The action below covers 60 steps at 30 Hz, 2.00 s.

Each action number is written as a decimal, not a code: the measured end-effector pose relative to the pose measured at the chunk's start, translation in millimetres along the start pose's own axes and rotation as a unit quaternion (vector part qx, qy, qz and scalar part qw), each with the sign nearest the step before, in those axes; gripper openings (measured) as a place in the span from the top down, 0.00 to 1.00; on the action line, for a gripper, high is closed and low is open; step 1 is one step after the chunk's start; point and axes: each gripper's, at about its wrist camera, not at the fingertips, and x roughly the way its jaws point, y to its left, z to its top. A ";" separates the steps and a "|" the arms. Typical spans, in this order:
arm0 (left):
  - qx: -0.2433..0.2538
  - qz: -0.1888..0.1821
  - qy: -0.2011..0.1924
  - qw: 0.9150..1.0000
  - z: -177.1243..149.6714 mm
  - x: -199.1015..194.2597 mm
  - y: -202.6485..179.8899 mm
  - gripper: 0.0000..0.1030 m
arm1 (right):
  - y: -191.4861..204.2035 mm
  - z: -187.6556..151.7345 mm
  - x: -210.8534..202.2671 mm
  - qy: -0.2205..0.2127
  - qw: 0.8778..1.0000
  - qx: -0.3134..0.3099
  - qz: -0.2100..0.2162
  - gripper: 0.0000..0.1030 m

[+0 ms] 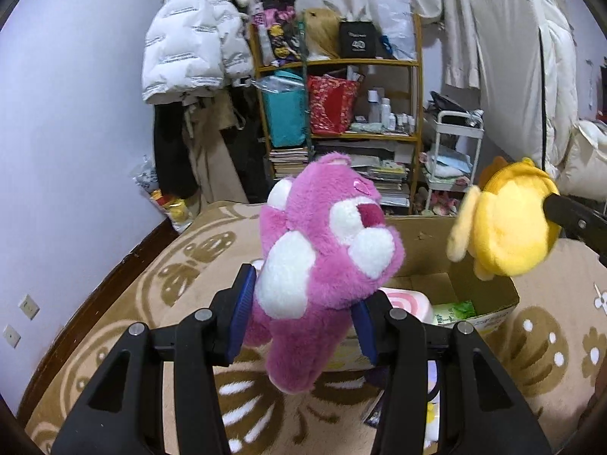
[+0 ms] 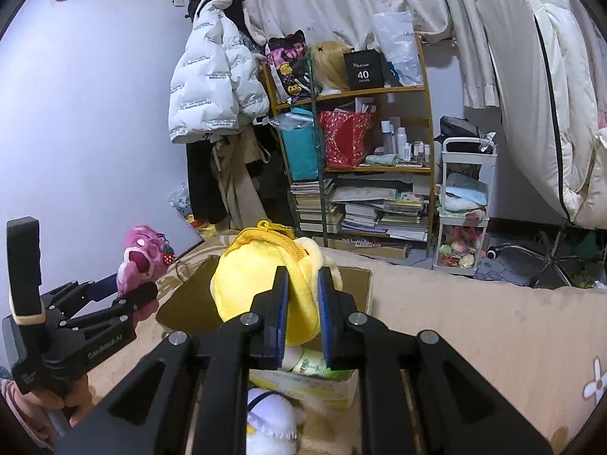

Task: Organize soft objects
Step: 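Carry the pink bear over the box with left tool while right tool carries yellow plush, then open left tool to drop pink bear in box while right tool drops yellow plush, then lower both tools toward the purple-hat white plush beside the box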

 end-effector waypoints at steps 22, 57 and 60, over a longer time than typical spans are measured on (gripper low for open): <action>0.023 -0.048 0.042 0.998 -14.4 37.4 -18.8 0.49 | -10.1 -32.1 57.9 0.081 0.997 -0.012 -0.005 0.80; 0.050 -0.024 0.050 0.997 -47.6 -50.0 -8.5 0.02 | -15.3 -46.1 -23.6 0.080 0.995 0.035 -0.050 0.04; 0.049 -0.021 0.060 0.997 -52.6 -53.0 -6.1 0.02 | -14.3 -49.8 -33.5 0.082 0.995 0.044 -0.045 0.00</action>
